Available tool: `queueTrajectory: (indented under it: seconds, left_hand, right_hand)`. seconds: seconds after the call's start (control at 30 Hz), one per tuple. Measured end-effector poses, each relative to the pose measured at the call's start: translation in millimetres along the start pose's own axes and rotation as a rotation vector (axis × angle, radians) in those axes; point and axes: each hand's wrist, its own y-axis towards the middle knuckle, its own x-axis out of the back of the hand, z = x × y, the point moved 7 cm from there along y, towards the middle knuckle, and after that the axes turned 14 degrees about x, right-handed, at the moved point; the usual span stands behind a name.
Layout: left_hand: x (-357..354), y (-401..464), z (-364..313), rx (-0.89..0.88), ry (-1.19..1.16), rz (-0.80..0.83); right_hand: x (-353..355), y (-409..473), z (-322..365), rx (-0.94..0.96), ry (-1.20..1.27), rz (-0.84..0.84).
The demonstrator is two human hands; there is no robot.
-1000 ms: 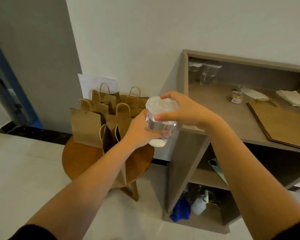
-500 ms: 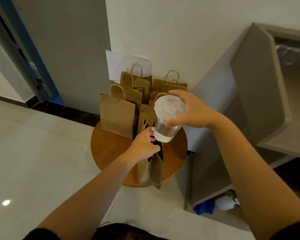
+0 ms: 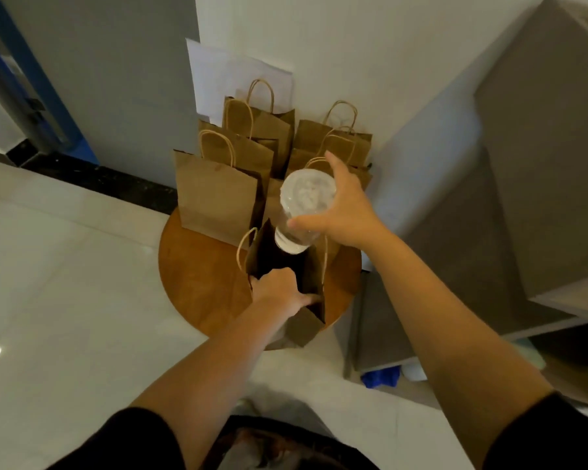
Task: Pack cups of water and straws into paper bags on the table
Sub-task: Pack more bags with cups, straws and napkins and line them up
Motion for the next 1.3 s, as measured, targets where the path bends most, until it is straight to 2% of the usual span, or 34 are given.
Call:
queueTrajectory:
  seconds: [0.17, 0.4, 0.53, 0.73, 0.97, 1.3]
  left_hand:
    - [-13, 9, 10, 0.021, 0.159, -0.018]
    - [-15, -1, 3, -0.12, 0.251, -0.055]
    - [-19, -13, -4, -0.138, 0.355, -0.036]
    - [-24, -17, 1, -0.135, 0.471, -0.018]
    - [-20, -12, 22, -0.079, 0.525, 0.101]
    - [-12, -8, 22, -0.084, 0.569, 0.155]
  right_hand:
    - [-33, -11, -41, -0.012, -0.109, 0.328]
    - [-76, -17, -64, 0.221, -0.653, 0.757]
    - [-104, -17, -73, 0.254, -0.805, 0.922]
    - [-128, -28, -111, 0.082, -0.714, 0.91]
    - [-158, -27, -154, -0.096, -0.643, 0.904]
    - [-188, -26, -174, -0.203, -0.566, 0.907]
